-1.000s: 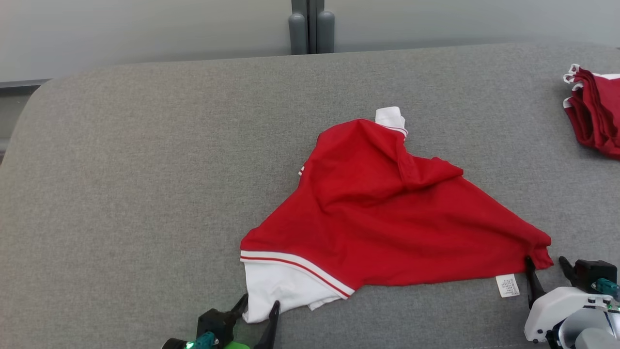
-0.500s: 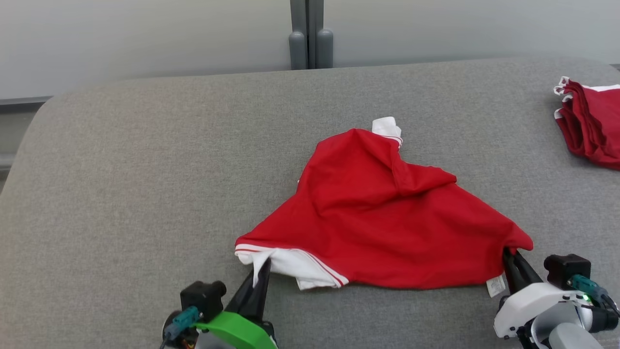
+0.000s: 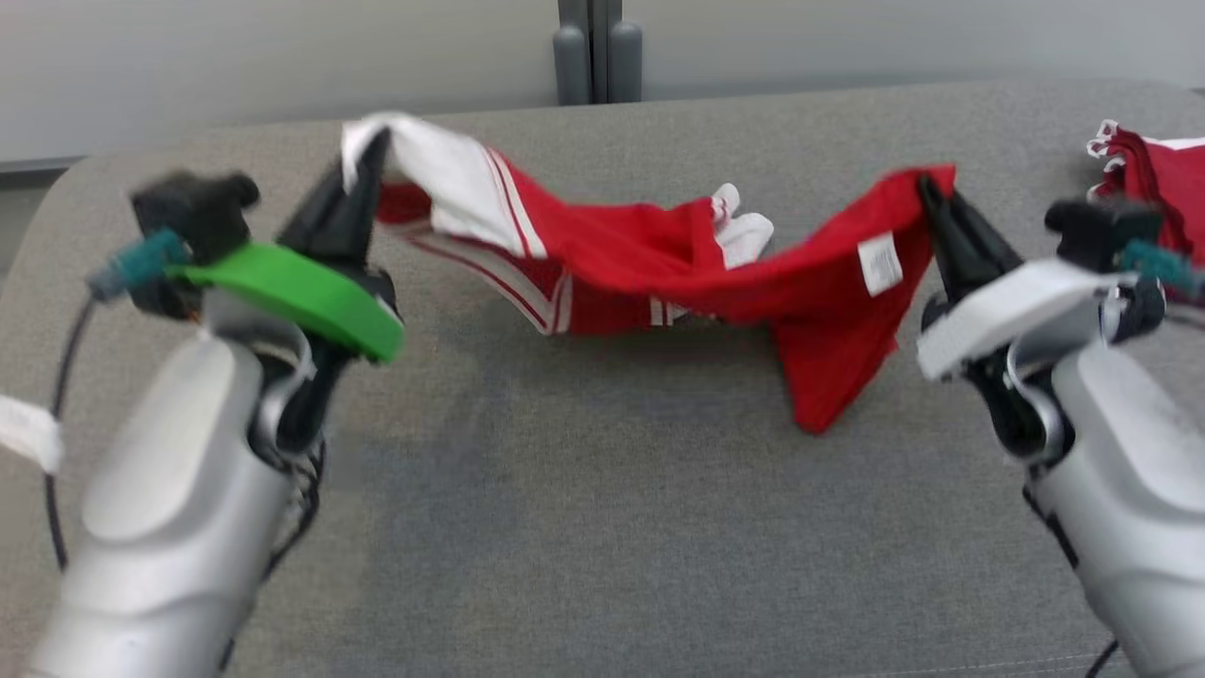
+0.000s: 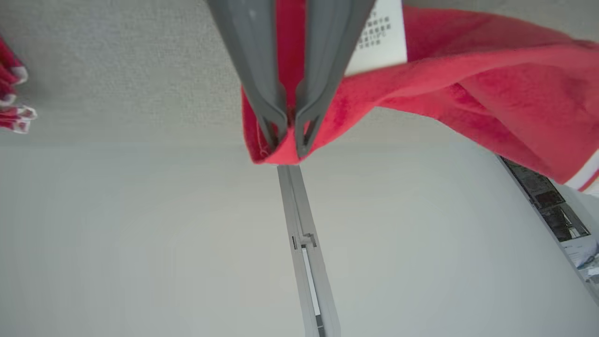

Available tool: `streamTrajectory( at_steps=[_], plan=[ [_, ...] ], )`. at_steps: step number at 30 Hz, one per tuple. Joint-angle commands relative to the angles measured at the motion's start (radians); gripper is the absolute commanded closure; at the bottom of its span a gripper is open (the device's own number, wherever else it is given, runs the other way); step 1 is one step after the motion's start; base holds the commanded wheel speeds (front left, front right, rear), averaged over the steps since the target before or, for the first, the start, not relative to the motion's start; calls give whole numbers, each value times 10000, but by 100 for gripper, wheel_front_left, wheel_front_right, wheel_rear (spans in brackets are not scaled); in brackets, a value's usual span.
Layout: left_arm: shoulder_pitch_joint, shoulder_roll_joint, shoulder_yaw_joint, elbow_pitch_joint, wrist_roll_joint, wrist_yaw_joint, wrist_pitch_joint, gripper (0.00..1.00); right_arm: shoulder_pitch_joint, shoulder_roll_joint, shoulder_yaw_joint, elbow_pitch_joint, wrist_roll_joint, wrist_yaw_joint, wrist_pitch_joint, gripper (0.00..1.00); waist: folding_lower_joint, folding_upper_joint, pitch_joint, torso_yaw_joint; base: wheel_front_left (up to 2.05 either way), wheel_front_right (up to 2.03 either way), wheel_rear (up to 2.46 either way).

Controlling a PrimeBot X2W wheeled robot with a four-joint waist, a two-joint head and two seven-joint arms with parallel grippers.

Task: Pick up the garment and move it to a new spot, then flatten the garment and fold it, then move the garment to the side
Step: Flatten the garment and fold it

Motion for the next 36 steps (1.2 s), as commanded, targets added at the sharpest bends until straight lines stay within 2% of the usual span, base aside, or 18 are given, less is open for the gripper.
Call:
streamTrajectory(
  at_steps=[1,6,9,15,21,28,31,36],
  plan=[
    [-815,104,56,138,-134,-21,144,100,-764,26,-9,34,299,-8,248,100,0,0,953,-31,0,0,0],
    [-3687,153,483,1213,-918,-21,872,100,-3733,252,-388,780,1215,-8,1338,100,0,0,2294,-93,0,0,0],
    [-5732,229,944,2210,-1132,25,1038,100,-5846,417,-534,1474,1171,-3,1767,100,0,0,3084,-211,0,0,0],
    [-9118,218,1062,3806,-795,17,766,100,-9387,817,-583,3004,539,-3,1737,100,0,0,3941,-450,0,0,0],
    [-11303,58,721,4766,-329,-4,322,100,-11664,1029,-514,4581,-96,-3,1192,100,0,0,4182,-523,0,0,0],
    [-12208,-124,549,5386,-595,-23,-115,100,-12513,1073,-393,5591,17,-3,663,100,0,0,4567,-375,0,0,0],
    [-11822,-58,133,5304,-664,-24,-148,100,-12254,1175,-125,5563,368,-3,610,100,0,0,4786,-380,0,0,0],
    [-10441,121,-297,4623,-1004,-20,-1010,100,-10938,974,612,4815,1214,-3,271,100,0,0,4716,-430,0,0,0]
  ],
)
